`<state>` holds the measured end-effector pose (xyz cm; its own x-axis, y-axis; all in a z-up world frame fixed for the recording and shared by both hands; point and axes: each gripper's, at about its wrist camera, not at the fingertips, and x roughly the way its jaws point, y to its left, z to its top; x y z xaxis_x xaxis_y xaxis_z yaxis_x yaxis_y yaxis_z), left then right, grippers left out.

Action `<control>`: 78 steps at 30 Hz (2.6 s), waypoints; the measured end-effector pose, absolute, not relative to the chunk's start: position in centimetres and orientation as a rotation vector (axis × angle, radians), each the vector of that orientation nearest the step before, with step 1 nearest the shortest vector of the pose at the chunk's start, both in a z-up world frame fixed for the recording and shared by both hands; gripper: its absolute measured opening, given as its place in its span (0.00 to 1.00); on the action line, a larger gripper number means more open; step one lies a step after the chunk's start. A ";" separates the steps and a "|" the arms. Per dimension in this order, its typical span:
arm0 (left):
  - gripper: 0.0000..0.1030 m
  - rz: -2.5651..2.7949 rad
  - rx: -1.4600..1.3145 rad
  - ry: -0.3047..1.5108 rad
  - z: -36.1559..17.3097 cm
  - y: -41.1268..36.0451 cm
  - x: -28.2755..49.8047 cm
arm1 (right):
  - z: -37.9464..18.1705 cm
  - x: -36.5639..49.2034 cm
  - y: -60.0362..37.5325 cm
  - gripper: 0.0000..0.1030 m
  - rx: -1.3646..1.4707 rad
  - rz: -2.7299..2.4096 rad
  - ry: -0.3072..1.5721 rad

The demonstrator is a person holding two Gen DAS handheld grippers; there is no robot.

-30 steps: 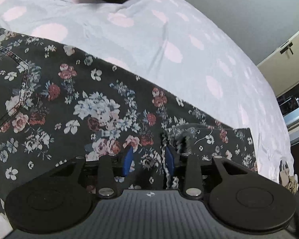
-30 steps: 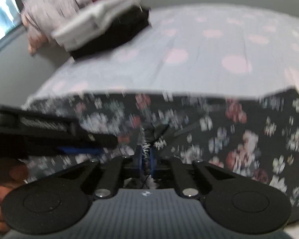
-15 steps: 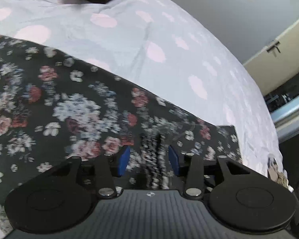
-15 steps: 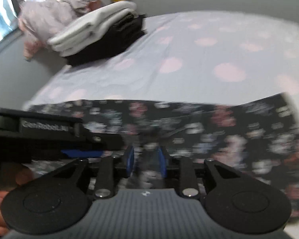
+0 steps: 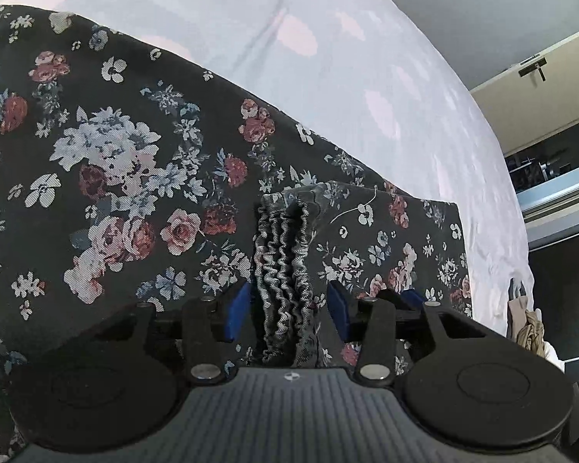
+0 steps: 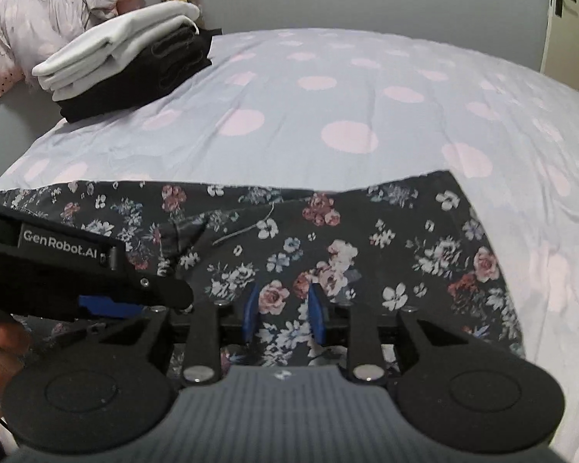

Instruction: Fold clothes

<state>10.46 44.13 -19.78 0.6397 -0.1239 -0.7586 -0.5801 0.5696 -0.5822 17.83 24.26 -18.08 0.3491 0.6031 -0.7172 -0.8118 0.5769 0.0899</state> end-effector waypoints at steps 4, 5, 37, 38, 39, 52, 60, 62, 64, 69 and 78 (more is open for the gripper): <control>0.33 0.335 -0.870 0.873 -19.6 43.2 11.4 | -18.5 18.5 24.3 0.30 -0.262 0.931 0.820; 0.27 0.341 -0.849 0.875 -19.6 43.1 11.5 | -18.6 18.5 24.3 0.30 -0.262 0.930 0.816; 0.16 0.544 -0.560 0.558 -4.6 42.0 -0.3 | -16.4 19.1 17.3 0.32 -0.088 0.669 0.639; 0.16 0.553 -0.550 0.553 -3.8 42.1 -0.8 | -16.4 19.2 17.1 0.32 -0.080 0.658 0.639; 0.16 0.557 -0.539 0.550 -3.1 42.3 -1.3 | -16.4 19.4 17.0 0.32 -0.071 0.650 0.645; 0.16 0.644 -0.441 0.688 2.3 49.8 -6.4 | -16.9 19.9 16.7 0.32 -0.059 0.625 0.678; 0.16 0.751 -0.446 0.800 -0.9 56.0 -9.0 | -17.0 20.3 16.9 0.32 -0.047 0.633 0.692; 0.16 0.786 -0.478 0.815 -2.9 57.8 -9.6 | -17.2 20.3 17.1 0.32 -0.052 0.640 0.696; 0.15 0.814 -0.513 0.828 -4.5 59.4 -10.6 | -17.4 20.4 17.4 0.32 -0.058 0.644 0.704; 0.15 0.861 -0.524 0.867 -8.1 62.0 -11.9 | -17.8 20.9 17.8 0.32 -0.051 0.647 0.721; 0.21 0.915 -0.612 0.956 -15.2 65.0 -12.8 | -19.3 21.4 19.7 0.32 -0.091 0.670 0.749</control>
